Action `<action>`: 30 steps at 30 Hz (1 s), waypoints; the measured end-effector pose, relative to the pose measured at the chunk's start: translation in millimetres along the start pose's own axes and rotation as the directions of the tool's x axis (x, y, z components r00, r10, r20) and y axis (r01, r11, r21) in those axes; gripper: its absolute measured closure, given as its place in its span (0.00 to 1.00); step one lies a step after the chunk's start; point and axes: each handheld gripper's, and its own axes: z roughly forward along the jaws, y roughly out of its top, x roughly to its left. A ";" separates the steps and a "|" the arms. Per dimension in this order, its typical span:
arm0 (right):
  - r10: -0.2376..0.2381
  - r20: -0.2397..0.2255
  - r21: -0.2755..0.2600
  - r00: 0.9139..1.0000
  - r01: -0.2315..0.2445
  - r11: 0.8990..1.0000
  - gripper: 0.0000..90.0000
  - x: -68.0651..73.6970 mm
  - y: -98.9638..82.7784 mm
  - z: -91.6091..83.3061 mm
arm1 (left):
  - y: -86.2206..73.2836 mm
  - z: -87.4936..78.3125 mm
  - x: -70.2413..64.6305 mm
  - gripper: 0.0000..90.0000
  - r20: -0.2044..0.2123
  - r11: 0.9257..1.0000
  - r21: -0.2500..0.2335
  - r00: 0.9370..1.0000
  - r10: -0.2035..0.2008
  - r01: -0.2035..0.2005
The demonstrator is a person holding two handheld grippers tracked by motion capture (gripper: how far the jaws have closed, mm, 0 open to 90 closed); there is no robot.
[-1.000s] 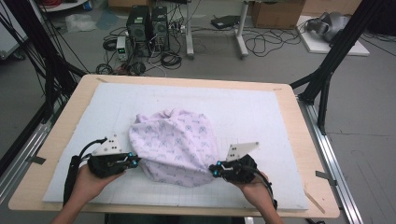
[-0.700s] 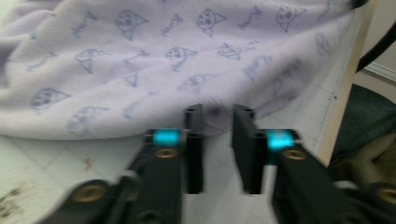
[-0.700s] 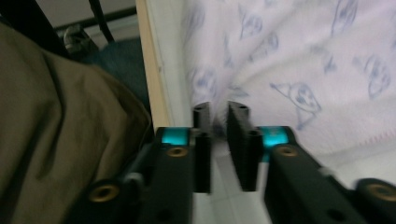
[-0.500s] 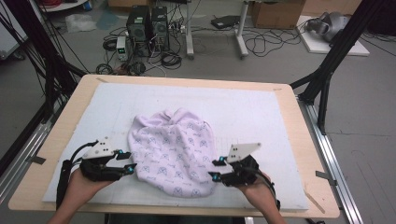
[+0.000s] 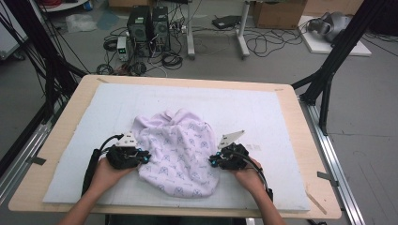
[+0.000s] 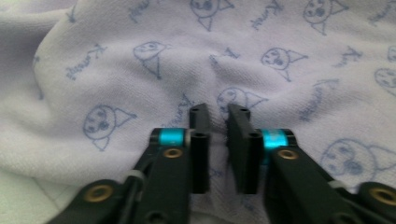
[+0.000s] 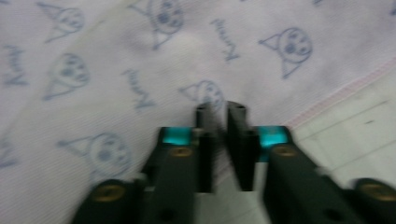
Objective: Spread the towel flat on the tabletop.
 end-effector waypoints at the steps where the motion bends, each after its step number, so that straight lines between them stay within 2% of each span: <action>1: -0.002 0.000 0.002 1.000 0.002 1.000 0.98 0.5 -0.4 -0.5 | 0.8 -2.9 0.2 0.95 0.001 1.000 0.002 1.000 0.007 -0.007; 3: -0.016 -0.012 0.013 1.000 0.016 1.000 0.98 2.8 -2.2 -4.6 | -0.4 -9.9 -2.1 0.96 -0.005 1.000 -0.009 1.000 0.013 -0.013; 7: -0.025 -0.036 -0.025 0.999 0.024 0.999 0.98 16.0 -10.4 -17.8 | -5.4 -20.7 -6.5 0.96 0.001 1.000 -0.021 1.000 0.017 -0.017; 9: -0.023 -0.047 -0.042 0.999 0.021 0.999 0.98 24.6 -16.8 -25.6 | -12.3 -33.4 -12.4 0.96 0.012 0.999 -0.038 1.000 0.013 -0.013; 13: -0.023 -0.065 -0.050 0.998 0.020 0.999 0.98 44.3 -30.5 -38.1 | -20.6 -48.6 -24.4 0.96 0.031 0.998 -0.063 0.999 0.026 -0.024; 18: -0.052 -0.107 -0.033 0.993 0.049 0.998 0.98 74.3 -40.5 -45.2 | -28.1 -60.5 -42.6 0.96 0.063 0.995 -0.077 0.996 0.063 -0.058; 20: -0.076 -0.144 -0.040 0.987 0.070 0.997 0.97 83.4 -39.7 -47.5 | -28.8 -63.6 -45.1 0.92 0.069 0.994 -0.089 0.995 0.071 -0.064; 21: -0.083 -0.142 -0.051 0.986 0.077 0.996 0.94 84.6 -38.3 -48.7 | -28.0 -64.5 -44.1 0.84 0.062 0.994 -0.089 0.996 0.063 -0.057; 23: -0.083 -0.116 -0.081 0.990 0.074 0.994 0.82 82.2 -31.7 -52.7 | -24.6 -64.8 -37.9 0.74 0.056 0.994 -0.097 0.997 0.051 -0.045; 25: -0.087 -0.070 -0.097 0.994 0.080 0.992 0.75 72.7 -21.9 -54.4 | -19.2 -61.4 -29.2 0.66 0.026 0.995 -0.099 0.999 0.028 -0.025; 27: -0.080 -0.012 -0.089 0.997 0.078 0.993 0.66 58.6 -12.1 -50.5 | -14.1 -54.6 -18.8 0.63 0.007 0.994 -0.105 1.000 0.007 -0.006; 28: -0.080 -0.012 -0.089 0.997 0.078 0.993 0.66 58.6 -12.1 -50.5 | -14.1 -54.6 -18.8 0.62 0.007 0.994 -0.105 1.000 0.007 -0.006; 29: -0.042 0.021 -0.091 0.999 0.043 0.995 0.62 38.8 -5.4 -39.8 | -10.2 -45.3 -9.2 0.60 -0.009 0.995 -0.096 1.000 -0.013 0.012; 30: -0.026 0.020 -0.097 0.999 0.028 0.995 0.61 32.1 -4.5 -35.0 | -9.3 -39.7 -5.9 0.59 -0.010 0.995 -0.090 0.999 -0.030 0.029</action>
